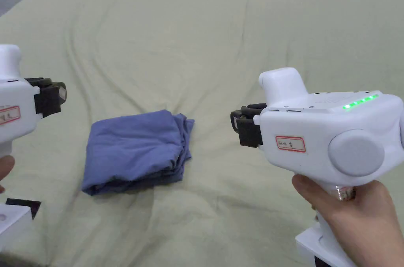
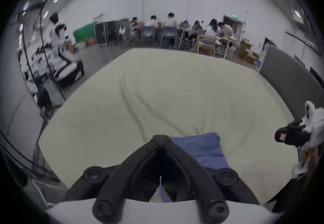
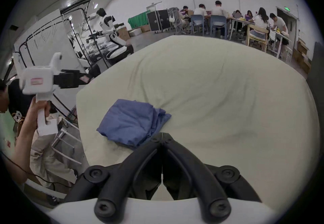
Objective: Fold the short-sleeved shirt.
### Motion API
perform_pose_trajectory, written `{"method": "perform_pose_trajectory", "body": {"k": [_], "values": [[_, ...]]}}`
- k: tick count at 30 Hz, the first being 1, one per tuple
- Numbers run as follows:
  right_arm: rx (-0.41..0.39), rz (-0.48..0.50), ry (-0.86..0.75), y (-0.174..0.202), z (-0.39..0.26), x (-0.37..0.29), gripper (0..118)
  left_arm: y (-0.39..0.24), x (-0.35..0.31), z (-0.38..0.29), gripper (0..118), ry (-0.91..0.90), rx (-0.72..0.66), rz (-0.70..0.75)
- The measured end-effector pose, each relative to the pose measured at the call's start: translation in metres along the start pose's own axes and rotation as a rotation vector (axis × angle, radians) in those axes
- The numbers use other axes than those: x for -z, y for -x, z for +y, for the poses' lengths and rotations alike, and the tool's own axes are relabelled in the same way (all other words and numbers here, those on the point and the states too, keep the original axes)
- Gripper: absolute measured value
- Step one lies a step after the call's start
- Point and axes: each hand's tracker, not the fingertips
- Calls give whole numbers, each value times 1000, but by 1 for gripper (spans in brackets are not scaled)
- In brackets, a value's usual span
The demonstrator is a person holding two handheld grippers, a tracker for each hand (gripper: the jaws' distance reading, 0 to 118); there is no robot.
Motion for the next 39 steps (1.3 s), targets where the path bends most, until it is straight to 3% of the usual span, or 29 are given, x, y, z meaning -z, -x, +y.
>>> {"method": "perform_pose_trajectory", "body": {"k": [7, 15, 20, 28, 29, 30, 31, 32, 33, 34, 39], "values": [[34, -135, -133, -42, -6, -93, 2, -121, -53, 38, 0, -226, 4, -120], [76, -433, -295, -106, -35, -220, 2, -254, -94, 72, 0, -404, 104, -198], [85, -632, -402, -128, -52, -278, 2, -291, -102, 75, 0, -406, 90, -253], [93, -731, -543, -140, -53, -325, 2, -306, -114, 80, 0, -431, 129, -198], [94, -736, -555, -140, -51, -326, 11, -306, -119, 82, 0, -442, 125, -194], [92, -750, -570, -140, -50, -328, 38, -303, -122, 83, 4, -462, 119, -187], [95, -755, -568, -140, -47, -326, 92, -300, -125, 84, 40, -469, 109, -191], [99, -764, -563, -141, -44, -325, 115, -298, -126, 85, 86, -470, 106, -187], [95, -765, -570, -140, -45, -324, 118, -298, -126, 88, 112, -458, 102, -178], [70, -778, -630, -137, -46, -327, 118, -296, -126, 85, 118, -465, 105, -174], [75, -758, -641, -135, -43, -333, 118, -292, -135, 83, 118, -507, 103, -109]]}}
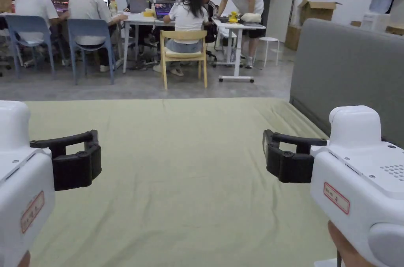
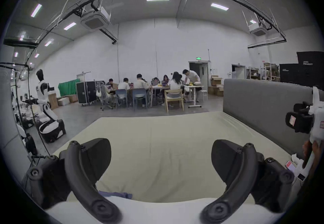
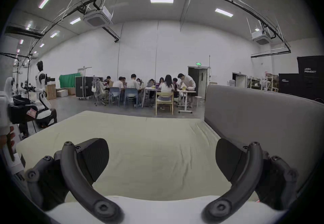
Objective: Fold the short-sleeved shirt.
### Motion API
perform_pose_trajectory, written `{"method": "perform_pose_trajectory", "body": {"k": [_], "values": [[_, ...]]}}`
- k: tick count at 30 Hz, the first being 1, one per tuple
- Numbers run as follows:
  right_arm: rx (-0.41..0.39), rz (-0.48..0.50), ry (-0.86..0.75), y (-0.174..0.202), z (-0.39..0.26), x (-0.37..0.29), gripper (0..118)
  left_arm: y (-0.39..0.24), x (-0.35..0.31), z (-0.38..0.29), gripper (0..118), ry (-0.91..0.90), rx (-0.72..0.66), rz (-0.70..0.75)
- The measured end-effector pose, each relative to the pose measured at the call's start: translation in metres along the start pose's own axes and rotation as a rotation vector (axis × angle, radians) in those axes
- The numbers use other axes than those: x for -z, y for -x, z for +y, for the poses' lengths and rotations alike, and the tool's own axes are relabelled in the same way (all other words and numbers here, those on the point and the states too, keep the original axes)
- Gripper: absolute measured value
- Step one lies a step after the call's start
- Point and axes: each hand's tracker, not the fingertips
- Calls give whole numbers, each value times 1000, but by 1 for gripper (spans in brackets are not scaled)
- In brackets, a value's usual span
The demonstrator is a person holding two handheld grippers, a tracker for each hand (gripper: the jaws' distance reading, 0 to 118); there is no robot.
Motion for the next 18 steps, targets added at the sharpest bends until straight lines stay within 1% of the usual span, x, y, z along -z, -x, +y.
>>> {"method": "perform_pose_trajectory", "body": {"k": [5, 12, 16, 18], "values": [[-3, 7, -10, 0, 8, -2, 118, 8, -4, 3, 118, 13, -22, -12], [-1, 11, -23, -1, 15, -3, 118, 16, -12, 6, 118, -6, -48, -5], [-6, 15, -22, 2, 18, -3, 118, 19, -13, 7, 118, -22, -75, 25], [-9, 18, -24, 3, 18, -4, 118, 22, -15, 8, 118, -21, -83, 13]]}}
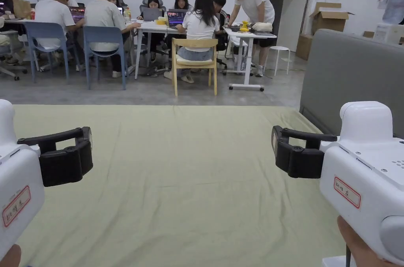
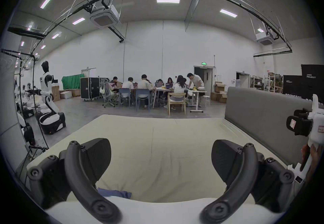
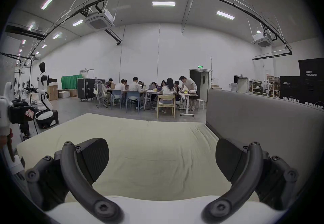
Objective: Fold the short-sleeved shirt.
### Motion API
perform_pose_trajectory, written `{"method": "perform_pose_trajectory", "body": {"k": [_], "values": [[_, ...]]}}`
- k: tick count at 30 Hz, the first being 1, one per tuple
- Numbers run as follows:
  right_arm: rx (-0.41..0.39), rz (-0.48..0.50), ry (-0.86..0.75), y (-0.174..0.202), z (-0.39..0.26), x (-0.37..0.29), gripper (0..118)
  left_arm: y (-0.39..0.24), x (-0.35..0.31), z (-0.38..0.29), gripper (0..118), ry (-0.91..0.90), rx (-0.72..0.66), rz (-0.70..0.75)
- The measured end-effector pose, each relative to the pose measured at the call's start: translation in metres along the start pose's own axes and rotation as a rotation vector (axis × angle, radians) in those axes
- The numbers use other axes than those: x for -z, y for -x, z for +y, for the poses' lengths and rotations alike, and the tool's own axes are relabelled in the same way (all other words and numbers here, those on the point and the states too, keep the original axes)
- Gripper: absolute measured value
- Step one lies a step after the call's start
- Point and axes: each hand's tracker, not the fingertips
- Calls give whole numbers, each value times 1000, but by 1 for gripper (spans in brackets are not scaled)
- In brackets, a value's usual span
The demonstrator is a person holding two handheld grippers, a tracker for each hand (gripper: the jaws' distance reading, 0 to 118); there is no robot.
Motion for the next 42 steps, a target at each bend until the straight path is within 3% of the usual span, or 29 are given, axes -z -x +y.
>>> {"method": "perform_pose_trajectory", "body": {"k": [20, 26, 42], "values": [[-13, 0, 7, 3, 1, -1, 118, -6, -2, 1, 118, -5, 44, -8], [-23, 2, 14, 5, 0, 0, 118, 0, -6, 1, 118, -31, -24, -66], [-34, 9, 15, 10, 1, 1, 118, -1, -5, 4, 118, -33, 4, -23]]}}
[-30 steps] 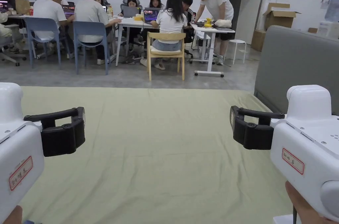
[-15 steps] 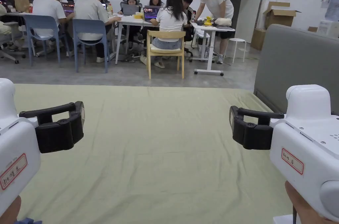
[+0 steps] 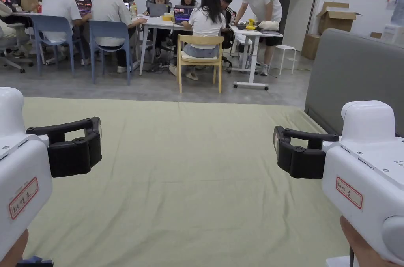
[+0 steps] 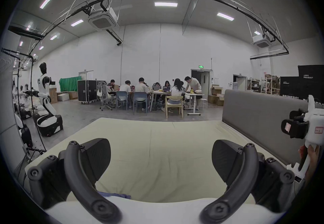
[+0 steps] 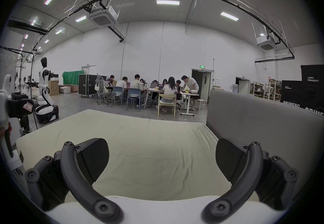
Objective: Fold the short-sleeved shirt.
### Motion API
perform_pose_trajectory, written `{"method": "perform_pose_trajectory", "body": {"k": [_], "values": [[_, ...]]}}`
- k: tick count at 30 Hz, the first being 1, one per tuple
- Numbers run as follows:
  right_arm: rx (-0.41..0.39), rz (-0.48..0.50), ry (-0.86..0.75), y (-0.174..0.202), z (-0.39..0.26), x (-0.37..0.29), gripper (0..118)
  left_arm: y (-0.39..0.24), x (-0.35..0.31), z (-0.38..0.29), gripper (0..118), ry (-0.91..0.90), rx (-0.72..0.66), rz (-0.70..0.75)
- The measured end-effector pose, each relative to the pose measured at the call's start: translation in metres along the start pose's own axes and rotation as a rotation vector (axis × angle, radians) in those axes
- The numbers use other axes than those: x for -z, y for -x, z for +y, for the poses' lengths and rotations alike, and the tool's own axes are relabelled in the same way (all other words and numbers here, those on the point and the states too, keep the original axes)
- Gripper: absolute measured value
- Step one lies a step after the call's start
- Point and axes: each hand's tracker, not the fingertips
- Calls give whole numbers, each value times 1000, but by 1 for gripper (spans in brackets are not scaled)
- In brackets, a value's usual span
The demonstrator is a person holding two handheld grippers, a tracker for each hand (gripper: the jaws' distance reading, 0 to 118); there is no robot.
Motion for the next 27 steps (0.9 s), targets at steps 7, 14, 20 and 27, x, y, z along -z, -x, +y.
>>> {"method": "perform_pose_trajectory", "body": {"k": [7, 14, 20, 27], "values": [[6, -2, -4, -1, 0, -1, 118, 0, 1, 0, 118, 10, 9, 8], [15, 1, -17, -2, 2, -2, 118, 1, 2, 0, 118, 8, 9, 8], [10, 3, -14, -2, 3, -1, 118, 3, 3, -1, 118, -1, 2, 21], [-9, -4, -5, 1, 3, -1, 118, 3, 6, -2, 118, 15, 4, 17]]}}
